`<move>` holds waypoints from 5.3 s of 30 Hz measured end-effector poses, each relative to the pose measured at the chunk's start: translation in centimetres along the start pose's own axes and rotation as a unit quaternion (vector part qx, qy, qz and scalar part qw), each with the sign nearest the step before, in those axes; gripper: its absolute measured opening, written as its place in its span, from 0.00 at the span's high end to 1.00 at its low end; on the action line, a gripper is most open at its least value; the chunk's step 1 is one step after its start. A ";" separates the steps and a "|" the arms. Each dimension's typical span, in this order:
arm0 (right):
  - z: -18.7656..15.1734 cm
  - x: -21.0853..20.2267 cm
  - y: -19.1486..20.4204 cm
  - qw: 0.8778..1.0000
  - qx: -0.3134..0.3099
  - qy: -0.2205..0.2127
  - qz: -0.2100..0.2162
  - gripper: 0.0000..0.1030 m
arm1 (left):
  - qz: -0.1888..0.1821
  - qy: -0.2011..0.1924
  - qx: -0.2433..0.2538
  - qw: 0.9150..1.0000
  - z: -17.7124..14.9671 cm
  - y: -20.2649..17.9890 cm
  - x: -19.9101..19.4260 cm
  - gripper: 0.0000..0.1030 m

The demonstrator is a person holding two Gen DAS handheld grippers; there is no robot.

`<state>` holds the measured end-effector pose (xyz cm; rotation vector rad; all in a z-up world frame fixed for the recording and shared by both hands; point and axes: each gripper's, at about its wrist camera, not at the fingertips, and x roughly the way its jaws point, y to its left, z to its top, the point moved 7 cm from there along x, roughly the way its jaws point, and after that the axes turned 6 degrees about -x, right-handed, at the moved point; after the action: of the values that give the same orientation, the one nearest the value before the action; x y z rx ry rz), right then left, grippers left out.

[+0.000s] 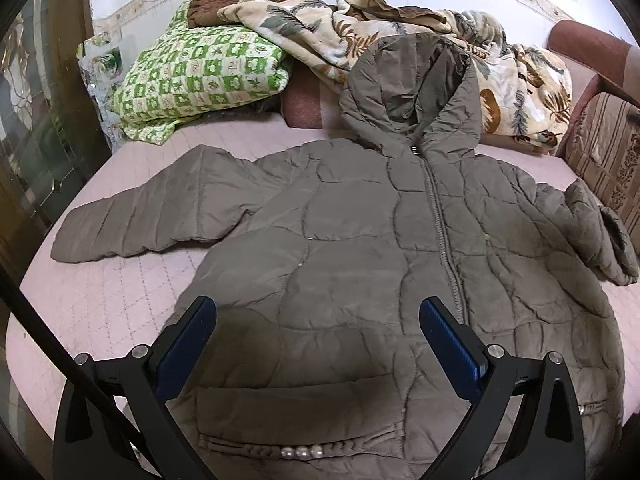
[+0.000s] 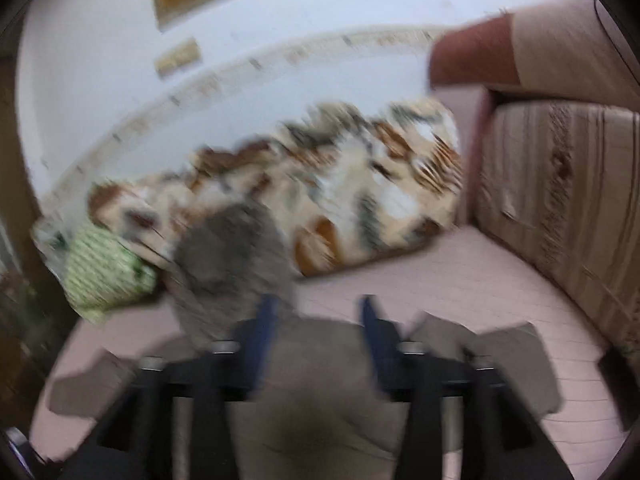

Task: Fold large clothes

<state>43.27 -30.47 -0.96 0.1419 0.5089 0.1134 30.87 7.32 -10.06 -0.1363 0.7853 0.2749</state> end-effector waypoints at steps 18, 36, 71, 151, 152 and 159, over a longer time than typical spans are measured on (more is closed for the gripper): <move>-12.7 5.1 -11.5 0.940 -0.236 0.199 -0.149 0.36 | 0.003 0.008 0.034 0.999 -1.0 -2.7 0.7 0.02; -0.8 -1.8 -12.4 0.995 0.099 -0.017 0.004 0.87 | -0.003 0.004 0.024 1.000 -0.6 -2.2 0.4 0.02; -7.2 7.1 9.7 0.993 -0.056 0.076 0.069 0.46 | 0.024 0.008 0.008 1.000 1.0 0.4 2.4 0.02; -28.6 -4.9 13.2 0.960 -0.160 0.221 0.063 0.24 | 0.025 0.099 0.014 0.995 -11.2 3.3 1.6 0.00; -28.6 -5.0 13.3 0.960 -0.160 0.220 0.062 0.23 | 0.024 0.099 0.016 0.995 -11.2 3.3 1.6 0.00; -29.0 -5.5 13.9 0.960 -0.162 0.218 0.075 0.11 | 0.015 0.097 0.015 0.995 -11.2 3.4 1.5 0.00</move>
<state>23.23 -14.43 -21.17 -0.1717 0.9115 0.3789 23.30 8.36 -19.07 -0.1243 0.9848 0.2806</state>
